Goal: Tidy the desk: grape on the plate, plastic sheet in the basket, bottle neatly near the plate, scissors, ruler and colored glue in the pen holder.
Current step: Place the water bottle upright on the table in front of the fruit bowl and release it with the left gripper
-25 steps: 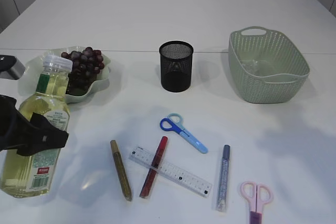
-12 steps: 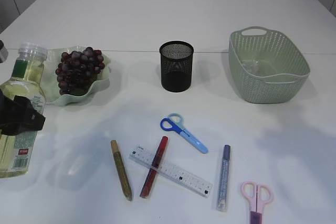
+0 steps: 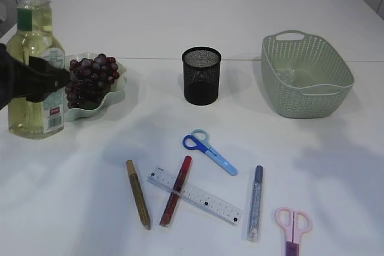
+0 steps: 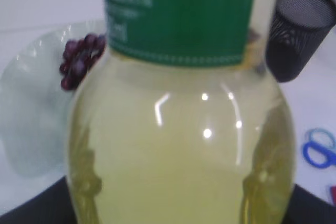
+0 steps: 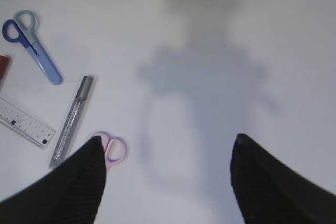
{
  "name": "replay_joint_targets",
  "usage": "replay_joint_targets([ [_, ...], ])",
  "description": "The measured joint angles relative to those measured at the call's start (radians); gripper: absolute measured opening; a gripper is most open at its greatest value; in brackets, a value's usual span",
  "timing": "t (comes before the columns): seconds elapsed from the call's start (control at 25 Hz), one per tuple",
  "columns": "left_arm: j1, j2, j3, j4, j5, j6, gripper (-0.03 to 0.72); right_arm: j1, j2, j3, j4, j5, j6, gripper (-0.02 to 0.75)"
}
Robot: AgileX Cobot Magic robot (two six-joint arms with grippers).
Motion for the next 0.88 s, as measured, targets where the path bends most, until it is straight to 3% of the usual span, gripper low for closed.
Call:
replay_joint_targets([
  [0.28, -0.089, 0.067, 0.0, 0.057, -0.35, 0.0, 0.453, 0.0, 0.0, 0.0, -0.004, 0.0, 0.0, 0.575],
  [0.68, -0.152, 0.264, 0.0, 0.108, -0.705, -0.015, 0.453, 0.0, 0.0, 0.0, -0.022, 0.0, 0.0, 0.575],
  [0.88, -0.152, 0.309, 0.0, 0.115, -0.841, -0.015, 0.453, 0.0, 0.0, 0.0, -0.029, 0.0, 0.0, 0.575],
])
